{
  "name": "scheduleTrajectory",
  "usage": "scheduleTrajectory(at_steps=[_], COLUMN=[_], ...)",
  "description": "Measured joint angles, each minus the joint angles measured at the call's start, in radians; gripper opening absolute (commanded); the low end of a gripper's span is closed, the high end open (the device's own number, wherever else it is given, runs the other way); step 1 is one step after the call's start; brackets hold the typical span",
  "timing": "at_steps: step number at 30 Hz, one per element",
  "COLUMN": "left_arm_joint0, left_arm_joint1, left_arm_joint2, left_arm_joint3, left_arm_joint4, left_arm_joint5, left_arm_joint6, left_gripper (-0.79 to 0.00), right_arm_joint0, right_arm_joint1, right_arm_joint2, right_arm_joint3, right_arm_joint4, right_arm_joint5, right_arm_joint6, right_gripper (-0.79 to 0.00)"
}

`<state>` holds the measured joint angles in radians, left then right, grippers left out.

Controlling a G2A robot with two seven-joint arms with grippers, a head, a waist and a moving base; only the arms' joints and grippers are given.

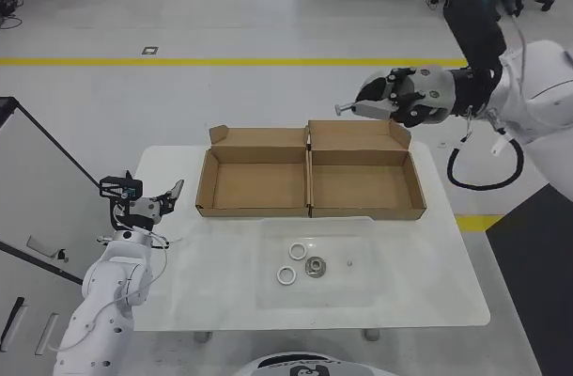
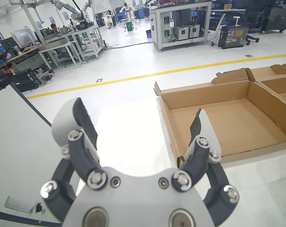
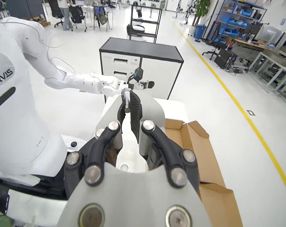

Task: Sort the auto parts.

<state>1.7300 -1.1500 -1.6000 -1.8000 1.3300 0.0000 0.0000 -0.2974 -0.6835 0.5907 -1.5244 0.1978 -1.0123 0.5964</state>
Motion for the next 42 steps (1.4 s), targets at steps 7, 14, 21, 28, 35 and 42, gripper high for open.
scheduleTrajectory(at_steps=[7,14,21,28,35,42], left_arm_joint0=[0.0,0.0,0.0,0.0,0.0,0.0], left_arm_joint1=[0.0,0.0,0.0,0.0,0.0,0.0], left_arm_joint2=[0.0,0.0,0.0,0.0,0.0,0.0], left_arm_joint3=[0.0,0.0,0.0,0.0,0.0,0.0], left_arm_joint4=[0.0,0.0,0.0,0.0,0.0,0.0], left_arm_joint5=[0.0,0.0,0.0,0.0,0.0,0.0], left_arm_joint6=[0.0,0.0,0.0,0.0,0.0,0.0], left_gripper=[0.0,0.0,0.0,0.0,0.0,0.0], right_arm_joint0=[0.097,0.158,0.191,0.181,0.199,0.202], right_arm_joint1=[-0.095,-0.129,-0.138,-0.154,-0.19,-0.238], right_arm_joint2=[-0.135,-0.3,-0.425,-0.421,-0.421,-0.421], right_arm_joint3=[0.181,0.288,0.373,0.411,0.443,0.491], right_arm_joint4=[0.022,-0.109,-0.169,-0.274,-0.362,-0.5], right_arm_joint5=[0.0,0.021,0.044,0.066,0.056,0.049], right_arm_joint6=[0.22,0.233,0.256,0.278,0.268,0.261], right_gripper=[-0.785,-0.785,-0.785,-0.785,-0.785,-0.785])
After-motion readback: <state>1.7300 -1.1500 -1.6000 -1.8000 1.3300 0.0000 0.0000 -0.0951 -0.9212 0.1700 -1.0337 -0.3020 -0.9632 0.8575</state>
